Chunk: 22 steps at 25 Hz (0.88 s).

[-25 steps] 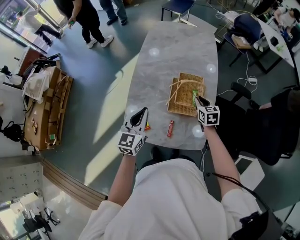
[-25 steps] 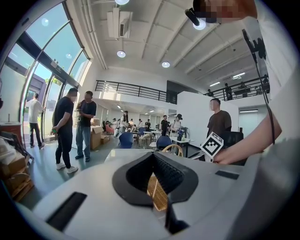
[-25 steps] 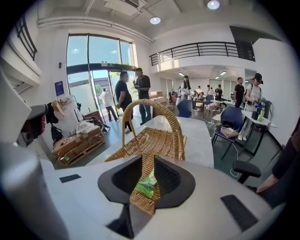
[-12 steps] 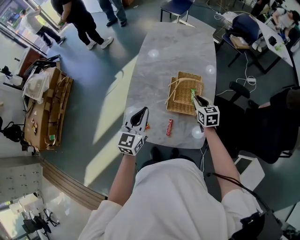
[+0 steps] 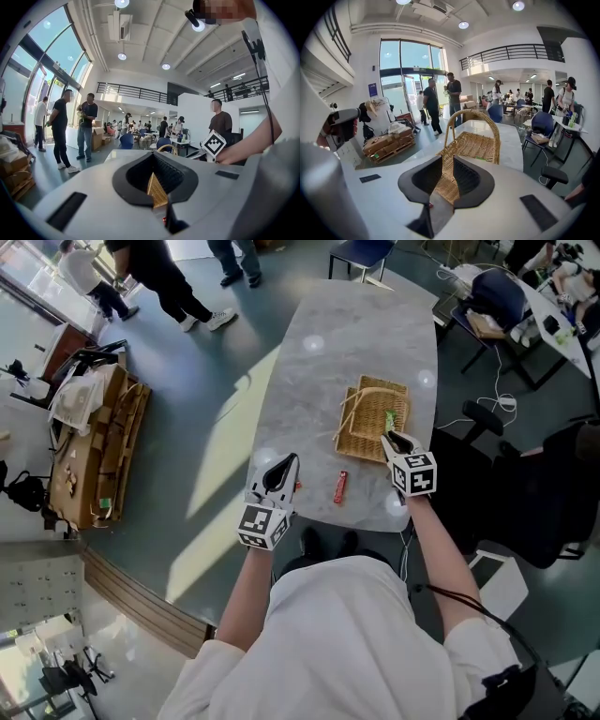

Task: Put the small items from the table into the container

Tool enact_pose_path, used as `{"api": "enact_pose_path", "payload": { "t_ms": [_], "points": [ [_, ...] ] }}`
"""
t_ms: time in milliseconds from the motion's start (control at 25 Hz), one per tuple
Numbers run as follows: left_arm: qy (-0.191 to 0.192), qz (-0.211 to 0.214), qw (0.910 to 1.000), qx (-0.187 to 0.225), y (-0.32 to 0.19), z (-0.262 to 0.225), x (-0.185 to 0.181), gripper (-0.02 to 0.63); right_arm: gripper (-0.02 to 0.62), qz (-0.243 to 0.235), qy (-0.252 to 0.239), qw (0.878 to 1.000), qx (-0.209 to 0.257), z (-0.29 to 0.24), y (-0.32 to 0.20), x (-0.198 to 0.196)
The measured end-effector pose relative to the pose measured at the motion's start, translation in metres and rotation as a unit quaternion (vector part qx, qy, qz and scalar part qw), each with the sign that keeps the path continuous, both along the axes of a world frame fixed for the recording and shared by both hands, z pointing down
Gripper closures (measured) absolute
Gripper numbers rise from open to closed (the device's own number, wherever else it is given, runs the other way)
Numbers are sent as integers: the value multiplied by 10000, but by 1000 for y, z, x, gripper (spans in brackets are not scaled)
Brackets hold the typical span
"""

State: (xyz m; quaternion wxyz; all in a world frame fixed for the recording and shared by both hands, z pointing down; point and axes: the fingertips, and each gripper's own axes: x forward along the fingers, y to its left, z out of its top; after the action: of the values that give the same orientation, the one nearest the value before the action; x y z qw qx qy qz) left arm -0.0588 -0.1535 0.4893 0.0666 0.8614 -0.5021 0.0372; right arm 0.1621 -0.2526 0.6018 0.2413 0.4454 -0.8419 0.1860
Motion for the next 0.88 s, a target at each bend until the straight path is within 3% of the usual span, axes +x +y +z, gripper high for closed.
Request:
{"api": "enact_pose_path", "payload": {
  "t_ms": [440,880],
  "points": [
    [75,-197,9995,-241,17,25,-32,598,520,-349,32,9990,-265,29,33,-47],
    [53,-315,9970,-703,37,68,-61,598,520,-682,424,9876,-1350,145,84,-79]
  ]
}}
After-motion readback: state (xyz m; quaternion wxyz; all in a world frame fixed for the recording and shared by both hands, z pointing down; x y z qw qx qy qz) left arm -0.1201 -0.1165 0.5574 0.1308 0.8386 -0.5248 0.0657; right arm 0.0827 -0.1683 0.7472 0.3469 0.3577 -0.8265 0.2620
